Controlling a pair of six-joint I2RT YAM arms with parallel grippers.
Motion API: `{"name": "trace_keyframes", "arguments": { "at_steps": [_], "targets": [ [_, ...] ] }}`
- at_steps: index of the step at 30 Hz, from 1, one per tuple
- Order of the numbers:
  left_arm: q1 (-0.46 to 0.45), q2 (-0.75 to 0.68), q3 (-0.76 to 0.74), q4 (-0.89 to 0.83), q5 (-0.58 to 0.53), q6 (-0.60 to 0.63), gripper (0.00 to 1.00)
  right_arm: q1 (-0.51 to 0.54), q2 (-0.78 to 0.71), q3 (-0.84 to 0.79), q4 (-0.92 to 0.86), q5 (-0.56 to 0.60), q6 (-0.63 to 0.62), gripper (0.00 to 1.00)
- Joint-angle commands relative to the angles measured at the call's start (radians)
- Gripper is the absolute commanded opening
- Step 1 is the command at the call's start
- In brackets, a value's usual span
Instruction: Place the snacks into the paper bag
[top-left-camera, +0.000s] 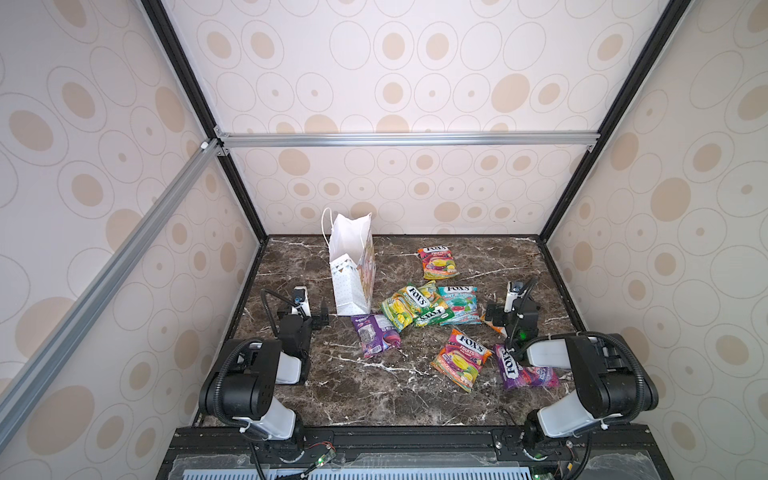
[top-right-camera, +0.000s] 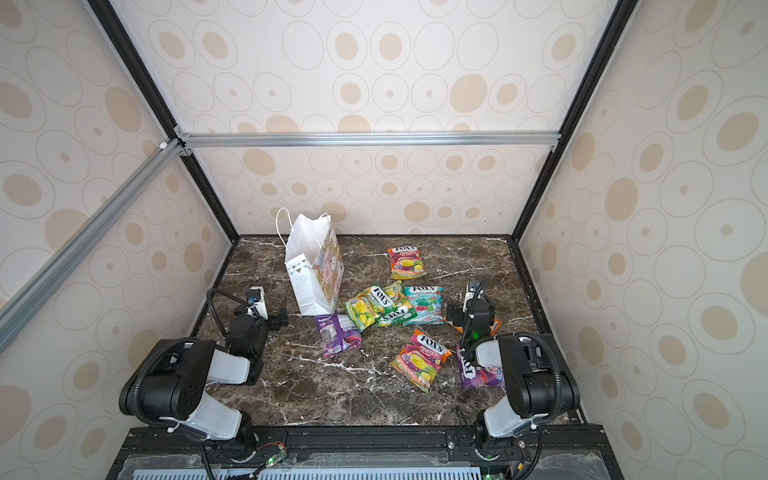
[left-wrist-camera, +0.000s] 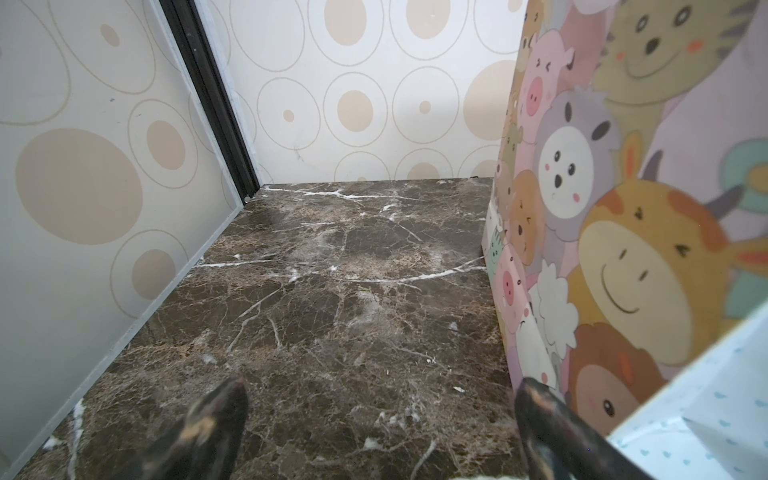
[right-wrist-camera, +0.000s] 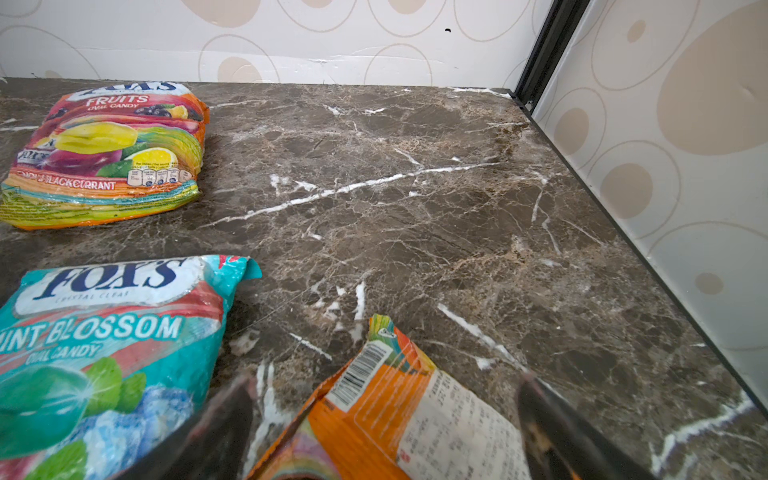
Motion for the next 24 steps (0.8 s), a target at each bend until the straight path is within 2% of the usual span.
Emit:
{"name": "trace_keyframes", "arguments": {
  "at_steps": [1, 4, 9, 12, 16, 19, 24],
  "targets": [
    [0.001, -0.039, -0.005, 0.034, 0.022, 0.027, 0.99, -0.005, -0.056, 0.012, -0.022, 0.01, -0.005, 1.0],
    [0.001, -0.16, 0.102, -0.276, -0.019, -0.008, 1.0, -0.005, -0.12, 0.03, -0.117, 0.003, -0.004, 1.0],
    [0.0, -0.287, 0.314, -0.815, 0.012, -0.086, 1.0, 0.005, -0.28, 0.08, -0.378, -0.048, 0.071, 0.99],
    [-0.002, -0.383, 0.319, -0.947, -0.006, -0.242, 1.0, 0.042, -0.378, 0.096, -0.487, -0.096, 0.076, 0.96],
    [-0.002, -0.515, 0.385, -1.184, -0.014, -0.343, 1.0, 0.104, -0.463, 0.164, -0.681, -0.138, 0.095, 0.95],
    [-0.002, -0.602, 0.489, -1.388, -0.029, -0.333, 1.0, 0.177, -0.496, 0.212, -0.779, -0.162, 0.074, 0.95],
    [-0.002, -0.64, 0.716, -1.61, 0.046, -0.254, 1.0, 0.348, -0.502, 0.289, -0.922, -0.155, 0.041, 0.94]
  ]
}}
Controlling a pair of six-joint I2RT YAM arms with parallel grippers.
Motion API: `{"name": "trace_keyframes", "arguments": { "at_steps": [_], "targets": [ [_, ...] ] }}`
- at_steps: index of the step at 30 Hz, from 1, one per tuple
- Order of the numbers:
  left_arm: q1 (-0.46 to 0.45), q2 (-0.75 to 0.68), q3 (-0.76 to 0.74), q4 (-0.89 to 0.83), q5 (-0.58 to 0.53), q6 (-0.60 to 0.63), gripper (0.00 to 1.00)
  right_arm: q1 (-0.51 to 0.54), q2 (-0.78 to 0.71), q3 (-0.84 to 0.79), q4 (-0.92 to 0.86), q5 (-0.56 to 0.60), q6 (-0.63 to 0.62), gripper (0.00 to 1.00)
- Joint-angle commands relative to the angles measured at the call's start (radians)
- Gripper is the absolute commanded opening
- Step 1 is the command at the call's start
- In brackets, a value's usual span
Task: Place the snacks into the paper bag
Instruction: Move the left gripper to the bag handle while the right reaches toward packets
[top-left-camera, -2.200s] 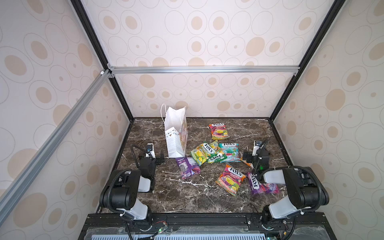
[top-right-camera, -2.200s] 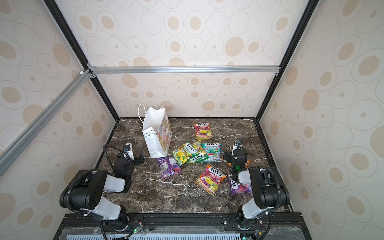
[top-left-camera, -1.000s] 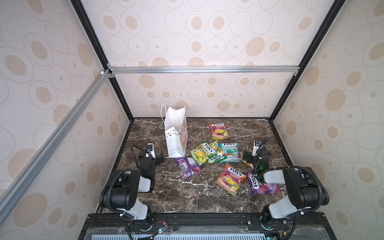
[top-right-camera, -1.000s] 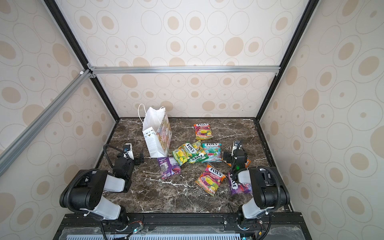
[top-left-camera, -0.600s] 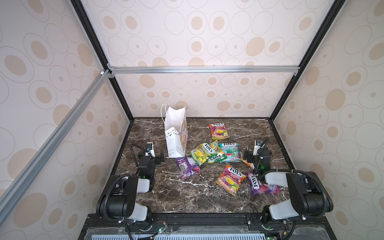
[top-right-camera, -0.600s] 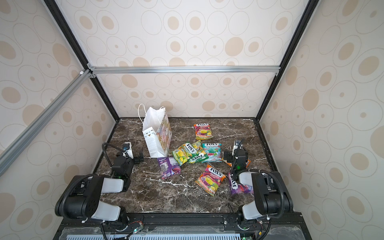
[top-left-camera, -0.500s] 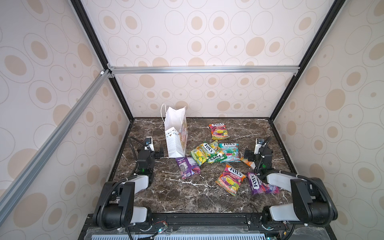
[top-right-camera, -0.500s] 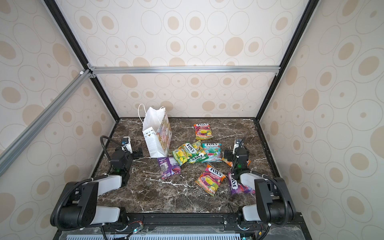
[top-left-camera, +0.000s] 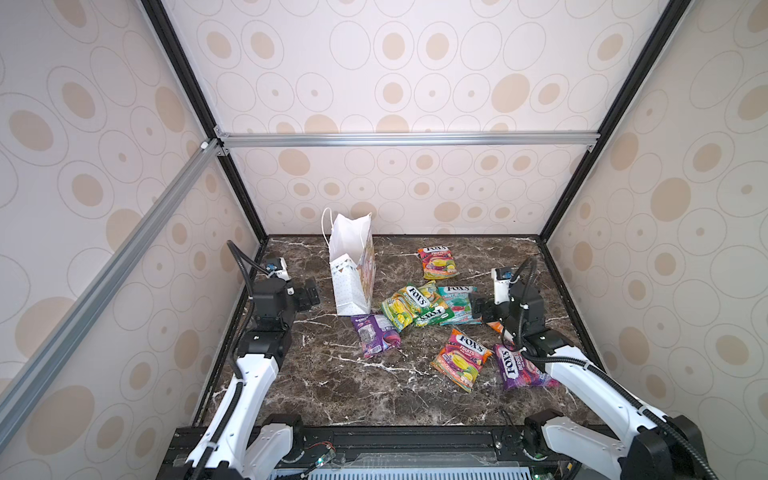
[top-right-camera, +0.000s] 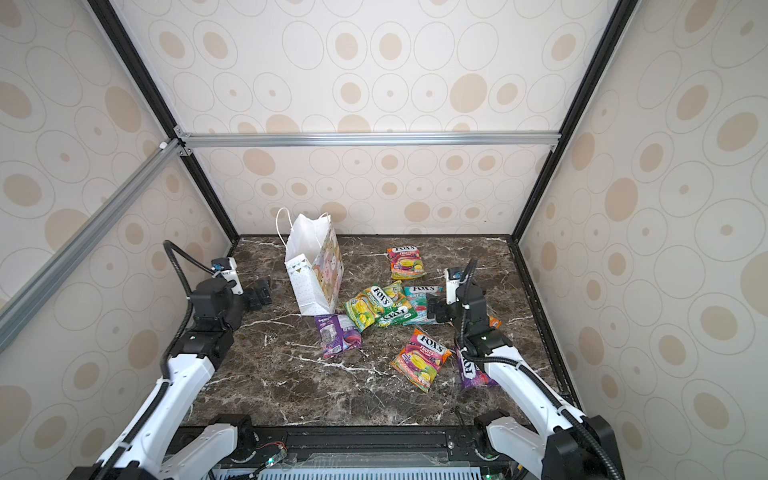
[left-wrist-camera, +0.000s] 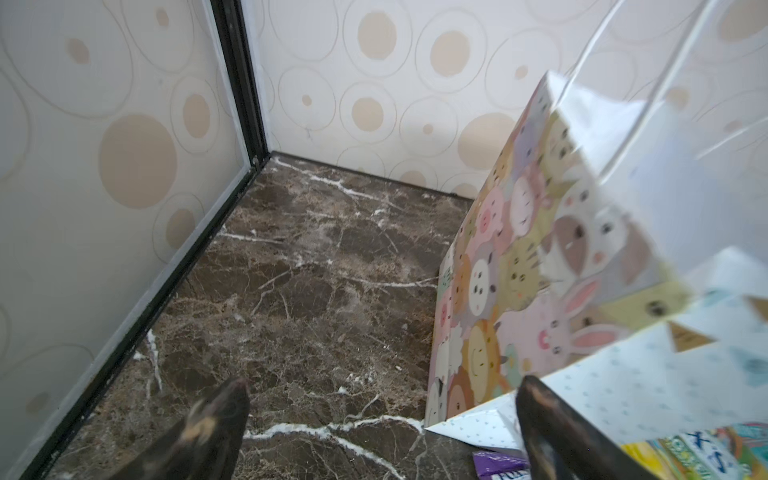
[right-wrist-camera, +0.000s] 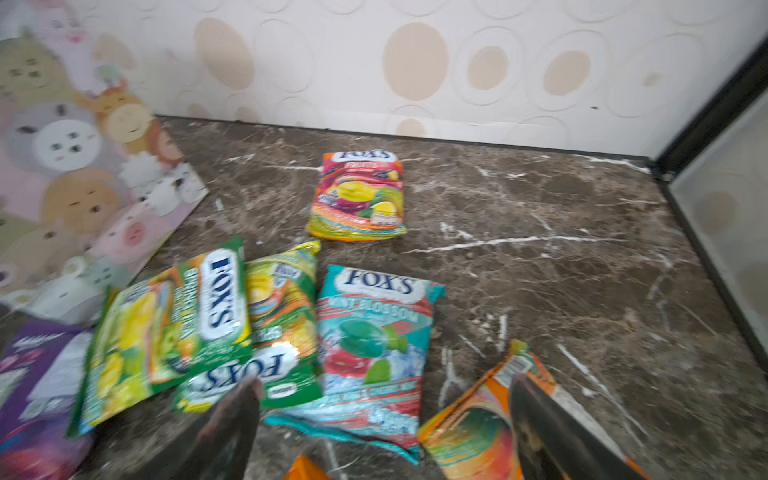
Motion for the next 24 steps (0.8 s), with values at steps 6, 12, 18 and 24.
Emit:
{"name": "trace_keyframes", "arguments": {
  "at_steps": [6, 12, 18, 24],
  "targets": [
    [-0.002, 0.06, 0.38, -0.244, 0.151, 0.072, 1.0, 0.162, 0.015, 0.108, -0.208, -0.124, 0.063, 0.91],
    [-0.002, 0.154, 0.511, -0.176, 0.194, 0.096, 1.0, 0.274, 0.03, 0.111, -0.167, -0.084, 0.061, 0.91],
    [-0.002, 0.249, 0.573, -0.111, 0.306, 0.135, 1.0, 0.288, 0.06, 0.095, -0.133, -0.106, 0.108, 0.89],
    [-0.002, 0.332, 0.631, -0.104, 0.324, 0.161, 1.0, 0.302, 0.074, 0.079, -0.11, -0.12, 0.143, 0.88]
  ]
}}
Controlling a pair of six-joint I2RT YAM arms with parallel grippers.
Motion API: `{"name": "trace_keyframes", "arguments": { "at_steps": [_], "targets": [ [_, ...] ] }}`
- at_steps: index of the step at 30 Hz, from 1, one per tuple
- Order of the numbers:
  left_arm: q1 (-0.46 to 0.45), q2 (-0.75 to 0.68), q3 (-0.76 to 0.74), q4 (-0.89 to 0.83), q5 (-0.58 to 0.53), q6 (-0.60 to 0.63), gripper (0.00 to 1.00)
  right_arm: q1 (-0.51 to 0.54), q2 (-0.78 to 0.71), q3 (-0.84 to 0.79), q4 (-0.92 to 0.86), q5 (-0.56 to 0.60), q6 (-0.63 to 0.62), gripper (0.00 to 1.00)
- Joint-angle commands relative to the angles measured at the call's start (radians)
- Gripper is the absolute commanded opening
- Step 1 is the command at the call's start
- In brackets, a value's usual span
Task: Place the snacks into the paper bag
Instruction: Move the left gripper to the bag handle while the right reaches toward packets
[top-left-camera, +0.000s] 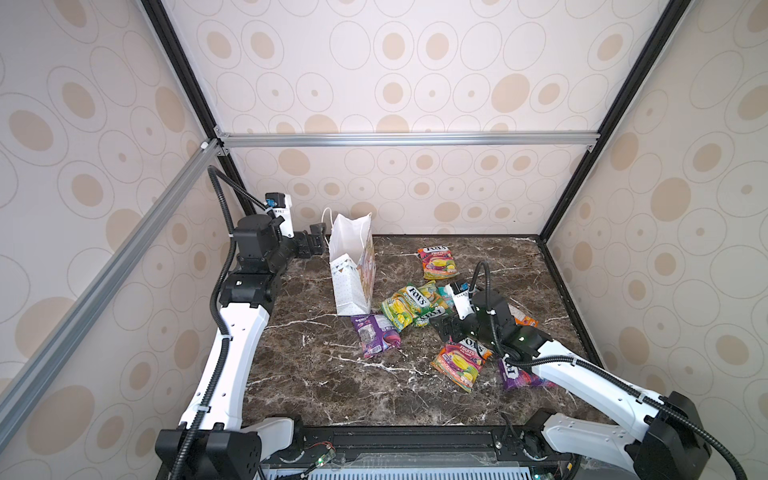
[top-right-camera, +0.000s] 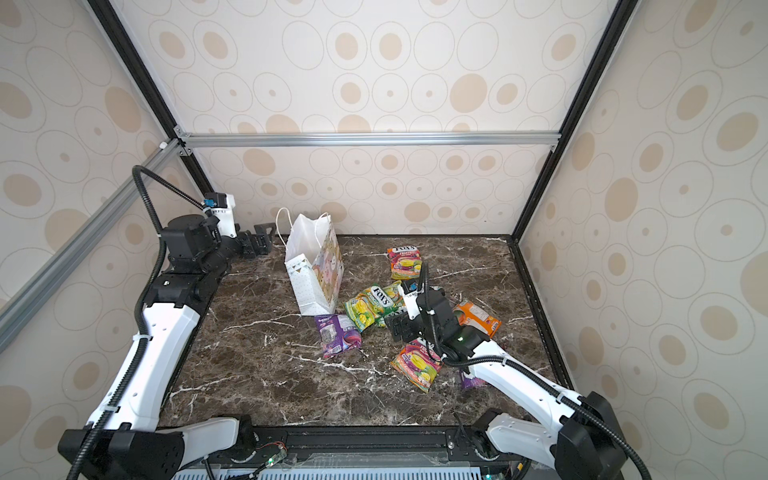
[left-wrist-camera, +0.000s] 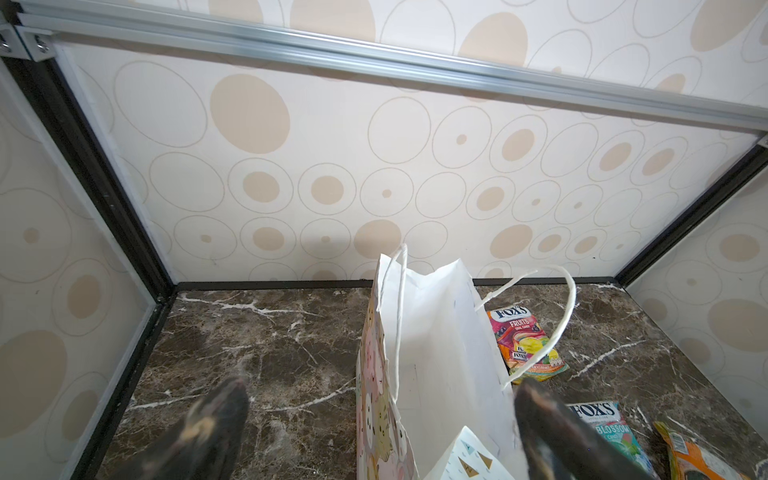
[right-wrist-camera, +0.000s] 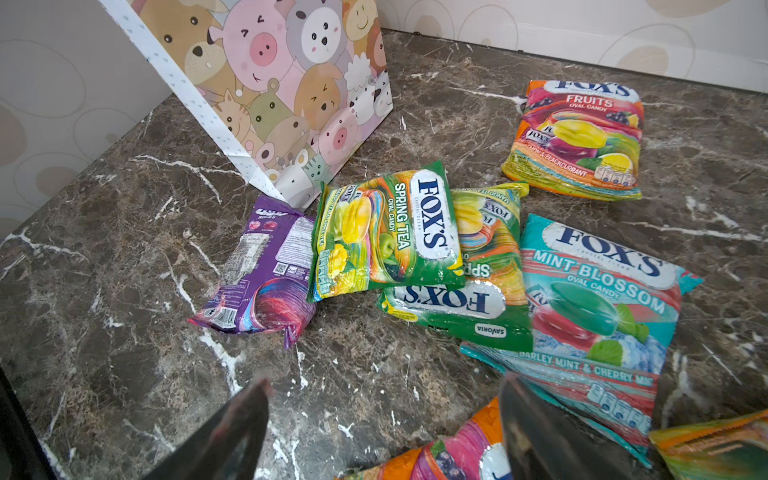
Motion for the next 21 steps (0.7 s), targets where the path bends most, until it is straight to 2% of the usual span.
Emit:
{"name": "trace_keyframes", "arguments": {
  "at_steps": [1, 6, 15, 21],
  "targets": [
    [-0.002, 0.033, 0.073, 0.031, 0.05, 0.041, 0.99, 0.012, 0.007, -0.014, 0.034, -0.012, 0.032, 0.88],
    [-0.002, 0.085, 0.084, 0.031, 0.069, 0.041, 0.91, 0.018, 0.02, -0.009, 0.035, -0.005, 0.051, 0.88],
    [-0.001, 0.143, 0.076, 0.096, 0.103, 0.027, 0.86, 0.055, 0.018, -0.022, 0.085, 0.009, 0.066, 0.88],
    [-0.002, 0.211, 0.135, 0.046, 0.104, 0.053, 0.8, 0.058, 0.027, 0.006, 0.045, 0.006, 0.067, 0.87]
  ]
}}
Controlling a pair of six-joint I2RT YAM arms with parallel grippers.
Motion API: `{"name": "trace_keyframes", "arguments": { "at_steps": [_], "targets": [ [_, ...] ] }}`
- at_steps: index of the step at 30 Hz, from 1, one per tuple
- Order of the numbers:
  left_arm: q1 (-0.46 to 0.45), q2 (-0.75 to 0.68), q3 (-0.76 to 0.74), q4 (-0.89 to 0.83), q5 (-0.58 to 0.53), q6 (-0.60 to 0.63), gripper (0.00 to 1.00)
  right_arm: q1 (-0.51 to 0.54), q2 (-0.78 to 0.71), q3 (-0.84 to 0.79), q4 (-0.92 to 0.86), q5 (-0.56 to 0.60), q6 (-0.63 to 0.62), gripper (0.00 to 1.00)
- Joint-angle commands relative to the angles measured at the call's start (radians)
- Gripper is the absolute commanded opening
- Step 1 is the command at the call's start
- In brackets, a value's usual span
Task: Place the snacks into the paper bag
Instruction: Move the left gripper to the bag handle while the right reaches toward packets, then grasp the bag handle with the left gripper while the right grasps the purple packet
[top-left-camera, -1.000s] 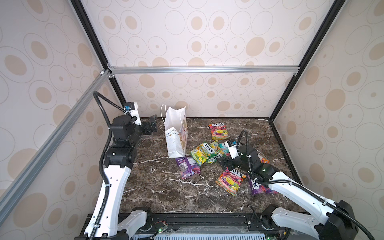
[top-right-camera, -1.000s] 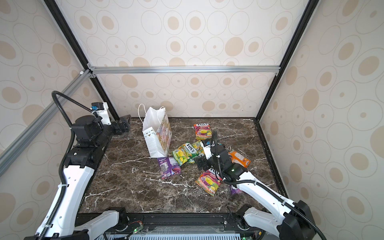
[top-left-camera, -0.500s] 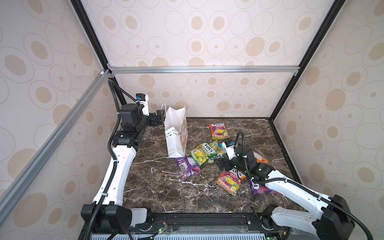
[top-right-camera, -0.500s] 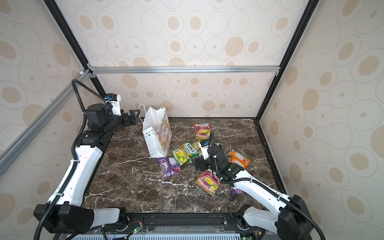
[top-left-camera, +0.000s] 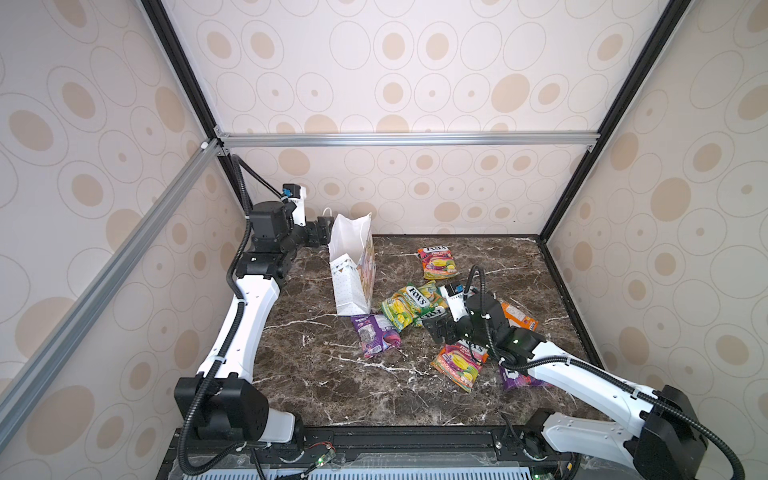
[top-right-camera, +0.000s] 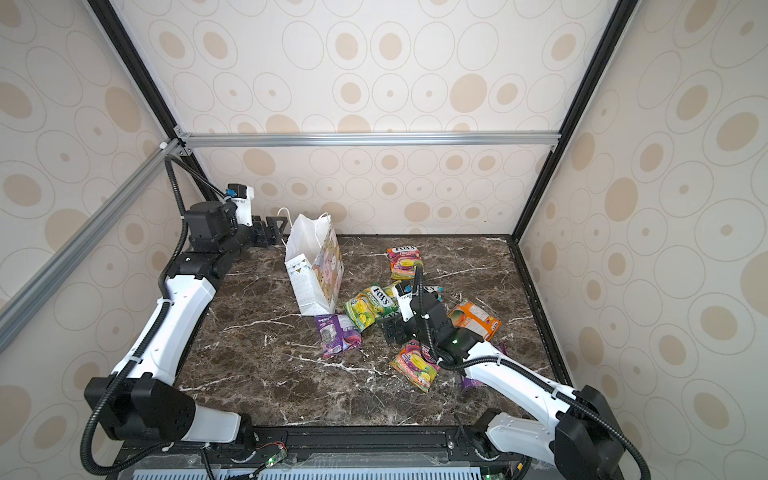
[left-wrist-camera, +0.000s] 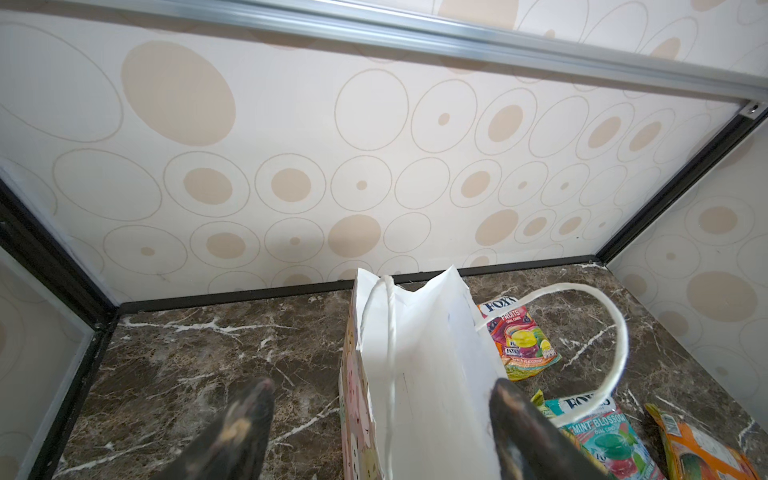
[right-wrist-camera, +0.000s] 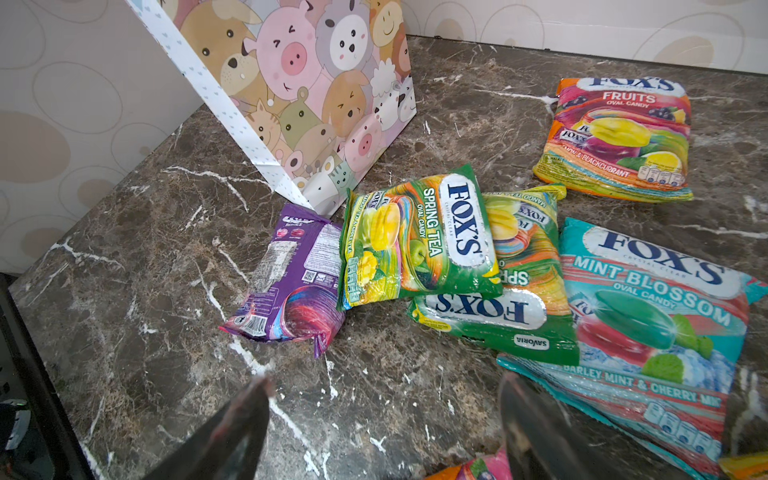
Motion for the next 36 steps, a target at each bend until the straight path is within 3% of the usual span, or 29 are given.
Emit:
{"name": "trace_keyframes", "arguments": {
  "at_steps": [1, 5, 10, 14, 17, 24, 31, 36],
  "targets": [
    [-0.001, 0.019, 0.037, -0.004, 0.008, 0.029, 0.79, 0.009, 0.007, 0.017, -0.011, -0.004, 0.015, 0.86],
    [-0.001, 0.019, 0.002, 0.019, 0.003, 0.024, 0.77, 0.016, -0.007, -0.001, 0.009, -0.016, 0.031, 0.85],
    [-0.002, 0.017, -0.018, 0.042, 0.032, 0.017, 0.68, 0.017, -0.026, -0.014, -0.003, 0.007, 0.038, 0.85],
    [-0.001, 0.02, -0.048, 0.081, 0.108, 0.005, 0.53, 0.017, -0.032, -0.022, -0.012, 0.01, 0.05, 0.84],
    [0.0, 0.029, -0.042, 0.073, 0.095, 0.003, 0.45, 0.017, -0.02, -0.01, -0.039, -0.017, 0.068, 0.84],
    [0.002, 0.025, -0.039, 0.061, 0.067, 0.01, 0.14, 0.051, 0.037, -0.032, 0.009, -0.104, 0.159, 0.86],
    [0.003, 0.008, -0.051, 0.063, 0.06, 0.021, 0.02, 0.103, 0.08, -0.066, 0.029, -0.113, 0.212, 0.86],
    [0.008, -0.007, -0.06, 0.061, 0.047, 0.031, 0.02, 0.106, 0.15, -0.102, 0.11, -0.145, 0.236, 0.86]
  ]
}}
